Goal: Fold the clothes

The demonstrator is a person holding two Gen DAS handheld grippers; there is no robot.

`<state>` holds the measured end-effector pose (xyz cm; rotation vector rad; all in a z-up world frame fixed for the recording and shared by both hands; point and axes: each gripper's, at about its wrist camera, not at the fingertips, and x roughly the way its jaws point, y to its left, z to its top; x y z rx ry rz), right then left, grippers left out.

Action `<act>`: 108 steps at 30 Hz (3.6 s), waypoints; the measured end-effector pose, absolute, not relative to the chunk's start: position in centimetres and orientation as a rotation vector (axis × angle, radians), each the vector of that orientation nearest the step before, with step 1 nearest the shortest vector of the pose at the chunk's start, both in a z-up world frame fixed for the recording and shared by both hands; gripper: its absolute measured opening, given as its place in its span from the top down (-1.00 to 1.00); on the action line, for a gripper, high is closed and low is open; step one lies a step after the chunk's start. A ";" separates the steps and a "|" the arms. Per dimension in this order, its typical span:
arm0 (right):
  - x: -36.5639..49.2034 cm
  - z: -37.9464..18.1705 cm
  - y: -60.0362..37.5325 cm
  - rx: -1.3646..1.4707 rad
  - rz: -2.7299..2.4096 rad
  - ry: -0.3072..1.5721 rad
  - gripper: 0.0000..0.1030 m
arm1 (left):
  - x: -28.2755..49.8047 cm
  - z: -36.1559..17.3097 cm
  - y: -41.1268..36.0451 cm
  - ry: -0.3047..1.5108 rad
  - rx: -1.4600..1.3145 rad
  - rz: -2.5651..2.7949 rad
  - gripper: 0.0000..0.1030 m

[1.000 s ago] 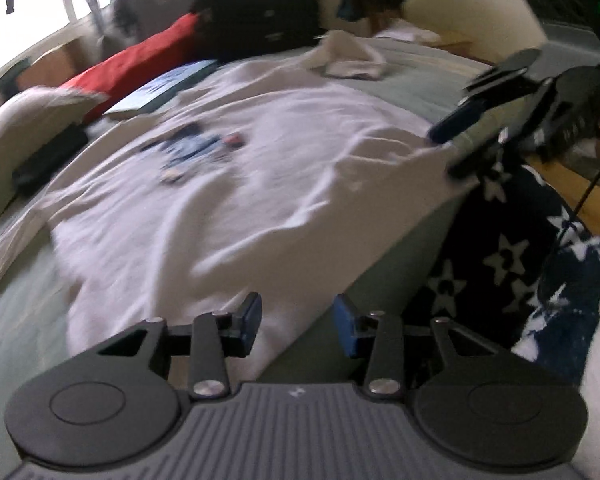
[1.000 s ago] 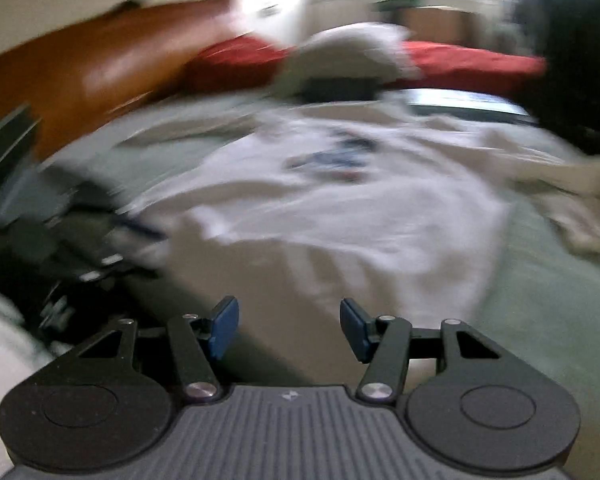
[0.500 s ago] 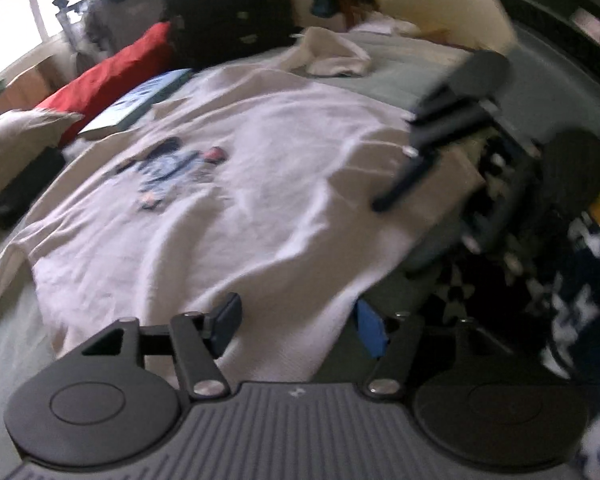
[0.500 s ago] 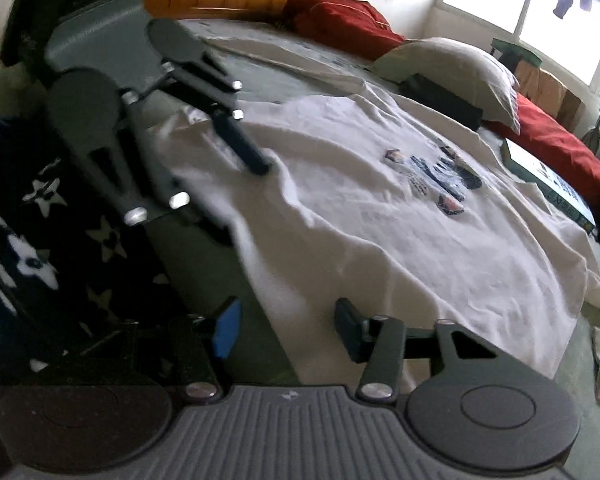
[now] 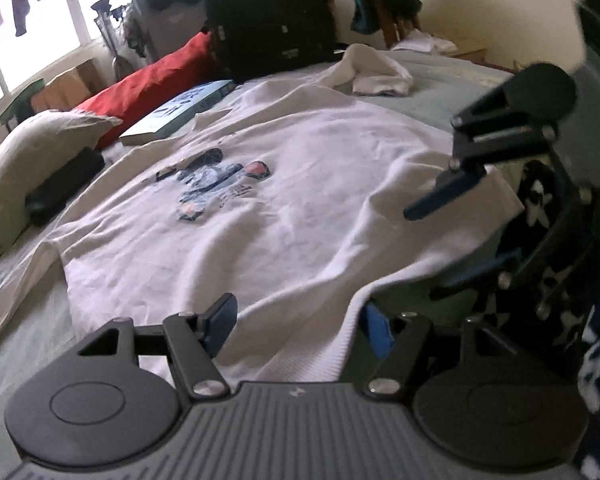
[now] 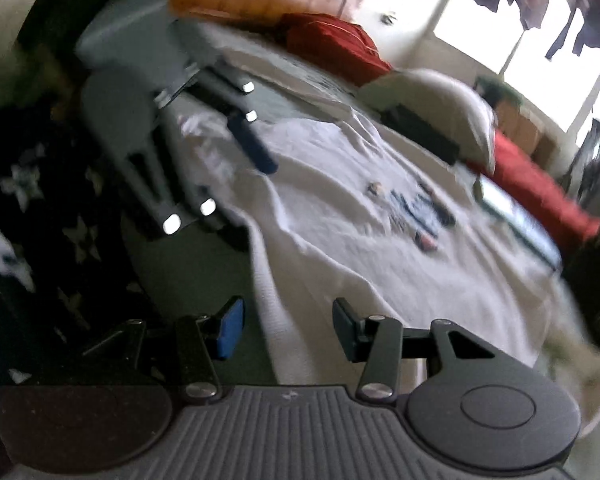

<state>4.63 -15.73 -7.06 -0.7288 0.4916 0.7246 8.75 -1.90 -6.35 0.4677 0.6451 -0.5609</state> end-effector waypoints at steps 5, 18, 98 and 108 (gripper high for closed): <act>4.9 -7.3 -15.8 -0.760 0.693 0.478 0.83 | 6.4 -6.2 -2.5 0.615 0.529 -0.625 -0.26; 5.8 -4.9 -18.2 -0.620 0.791 0.573 0.90 | 6.2 -6.2 -3.0 0.650 0.537 -0.631 0.96; 21.2 -0.7 -23.4 -0.137 0.585 0.685 -0.95 | 20.6 -3.5 3.0 0.729 0.289 -0.567 -0.37; 13.3 -7.4 -24.6 -0.208 0.529 0.699 -1.00 | 12.8 -7.8 7.1 0.789 0.229 -0.499 -0.47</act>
